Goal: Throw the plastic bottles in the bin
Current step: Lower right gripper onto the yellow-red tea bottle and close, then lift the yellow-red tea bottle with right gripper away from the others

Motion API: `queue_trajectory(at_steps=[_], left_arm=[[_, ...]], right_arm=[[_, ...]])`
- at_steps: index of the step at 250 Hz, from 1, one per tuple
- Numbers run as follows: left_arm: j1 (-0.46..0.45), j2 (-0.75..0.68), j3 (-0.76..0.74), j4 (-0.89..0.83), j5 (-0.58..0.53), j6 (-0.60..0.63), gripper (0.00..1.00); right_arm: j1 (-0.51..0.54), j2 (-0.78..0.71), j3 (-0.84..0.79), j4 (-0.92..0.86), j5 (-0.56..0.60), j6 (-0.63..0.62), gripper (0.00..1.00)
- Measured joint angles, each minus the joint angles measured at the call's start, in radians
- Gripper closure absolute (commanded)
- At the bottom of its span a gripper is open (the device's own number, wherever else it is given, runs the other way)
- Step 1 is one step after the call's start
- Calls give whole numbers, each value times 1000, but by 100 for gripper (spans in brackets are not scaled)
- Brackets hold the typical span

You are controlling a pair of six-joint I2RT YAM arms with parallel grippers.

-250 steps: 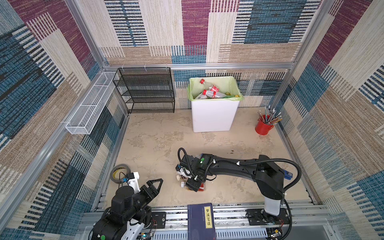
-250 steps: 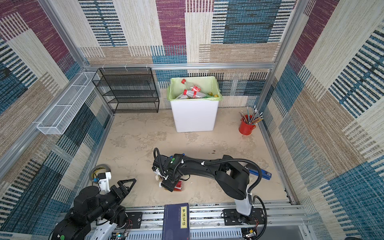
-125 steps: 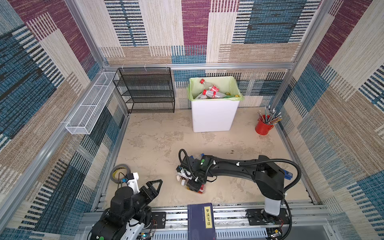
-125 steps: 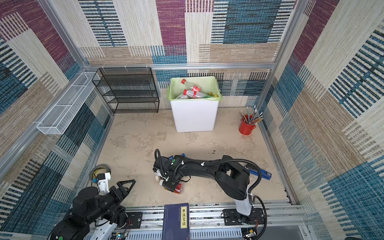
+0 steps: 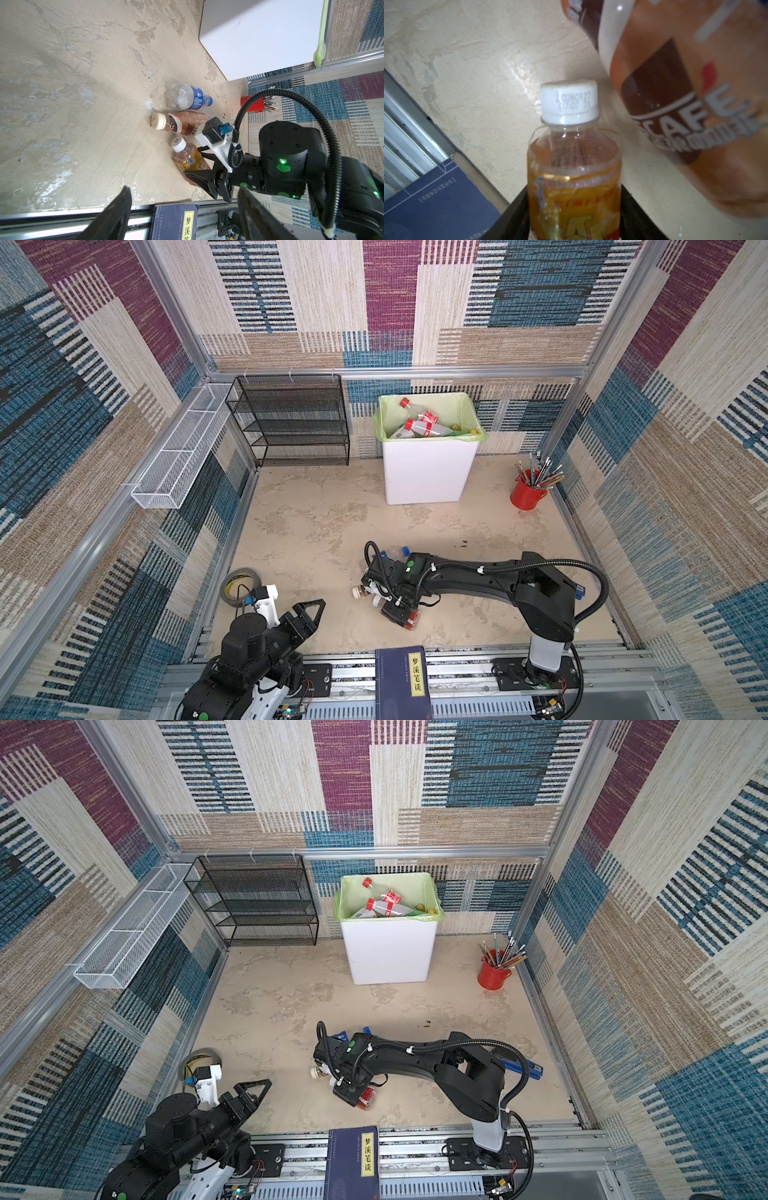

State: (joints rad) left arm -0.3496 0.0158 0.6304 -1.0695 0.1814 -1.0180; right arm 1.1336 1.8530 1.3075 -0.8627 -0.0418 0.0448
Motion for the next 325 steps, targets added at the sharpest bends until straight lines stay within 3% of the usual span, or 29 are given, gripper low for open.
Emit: queue_trajectory(at_steps=[59, 129, 197, 263, 325], left_arm=[[0, 0, -5, 0, -1, 0, 19], [0, 0, -45, 28, -3, -1, 20], [0, 45, -88, 103, -3, -5, 20], [0, 194, -124, 249, -22, -59, 21], [0, 372, -121, 397, -73, -85, 21]], right_arm=[[0, -101, -31, 3, 11, 58, 48], [-1, -402, -231, 142, 40, 267, 53], [-13, -705, -466, 386, 203, 574, 57], [-13, -1021, -718, 589, 407, 841, 59], [-13, -1157, -843, 657, 501, 935, 58]])
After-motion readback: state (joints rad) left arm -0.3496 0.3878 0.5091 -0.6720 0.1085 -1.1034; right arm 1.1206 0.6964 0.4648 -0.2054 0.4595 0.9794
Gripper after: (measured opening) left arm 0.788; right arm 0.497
